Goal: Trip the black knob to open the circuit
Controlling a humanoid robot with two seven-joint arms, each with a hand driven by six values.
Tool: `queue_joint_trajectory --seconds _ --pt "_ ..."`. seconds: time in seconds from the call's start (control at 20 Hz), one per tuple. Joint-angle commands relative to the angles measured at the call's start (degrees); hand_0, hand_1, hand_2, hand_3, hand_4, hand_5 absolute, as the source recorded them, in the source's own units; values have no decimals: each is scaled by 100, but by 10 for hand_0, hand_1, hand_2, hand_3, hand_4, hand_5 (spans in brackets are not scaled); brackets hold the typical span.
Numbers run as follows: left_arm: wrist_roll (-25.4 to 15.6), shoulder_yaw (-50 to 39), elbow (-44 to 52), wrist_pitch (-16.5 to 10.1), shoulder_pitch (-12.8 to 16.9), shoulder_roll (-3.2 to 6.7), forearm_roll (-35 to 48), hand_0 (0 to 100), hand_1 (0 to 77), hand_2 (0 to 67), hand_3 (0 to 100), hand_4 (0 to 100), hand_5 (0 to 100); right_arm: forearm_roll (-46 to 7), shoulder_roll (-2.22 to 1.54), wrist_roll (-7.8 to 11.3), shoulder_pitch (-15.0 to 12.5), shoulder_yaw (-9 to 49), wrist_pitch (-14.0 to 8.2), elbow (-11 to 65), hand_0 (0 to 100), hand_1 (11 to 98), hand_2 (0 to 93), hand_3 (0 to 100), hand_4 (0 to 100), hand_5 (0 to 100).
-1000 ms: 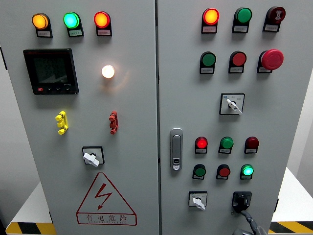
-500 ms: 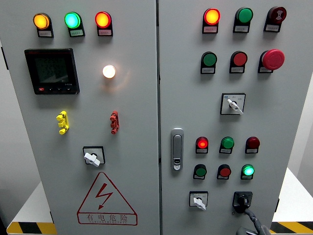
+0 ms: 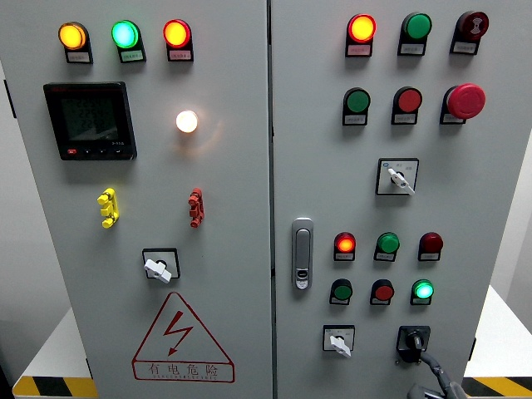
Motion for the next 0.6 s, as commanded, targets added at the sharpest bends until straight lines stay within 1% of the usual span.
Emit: queue_joint_trajectory --seconds 0.0,0.05,0.1,0.15,0.2,0.25,0.3,0.35,0.45,0.5,0.55 --pt "-1 0 0 0 -3 0 0 0 32 129 214 67 16 -83 0 1 -111 -8 -1 148 1000 623 55 947 984 1000" --pt "-1 0 0 0 -3 0 0 0 32 129 214 67 16 -91 0 1 -147 0 -1 192 1000 564 64 922 968 1000" --pt "-1 0 0 0 6 0 0 0 32 129 214 67 16 -92 0 1 -182 -8 -1 245 1000 546 68 908 937 1000" --pt "-1 0 0 0 -3 0 0 0 32 129 214 67 16 -92 0 1 -217 -8 -1 280 1000 531 81 813 795 1000" --pt "-1 0 0 0 -3 0 0 0 32 129 214 67 16 -92 0 1 -252 -8 -1 315 1000 524 85 780 756 1000" --pt "-1 0 0 0 6 0 0 0 32 129 214 67 16 -92 9 1 -287 -17 -1 368 1000 518 90 701 654 903" --pt "-1 0 0 0 -3 0 0 0 31 129 214 67 16 -92 9 1 -357 -17 -1 421 1000 512 91 630 581 839" --pt "-1 0 0 0 -3 0 0 0 31 129 214 67 16 -92 0 1 -454 -26 -1 508 1000 505 90 614 560 824" --pt "8 0 0 0 -3 0 0 0 32 129 214 67 16 -92 0 -8 -586 -35 -10 640 1000 486 83 540 493 754" --pt "-1 0 0 0 6 0 0 0 32 129 214 67 16 -100 0 1 -647 -35 -10 693 1000 481 84 527 479 735" --pt "-1 0 0 0 6 0 0 0 31 129 214 67 16 -109 -9 -8 -726 -35 -1 754 1000 478 87 505 457 703"
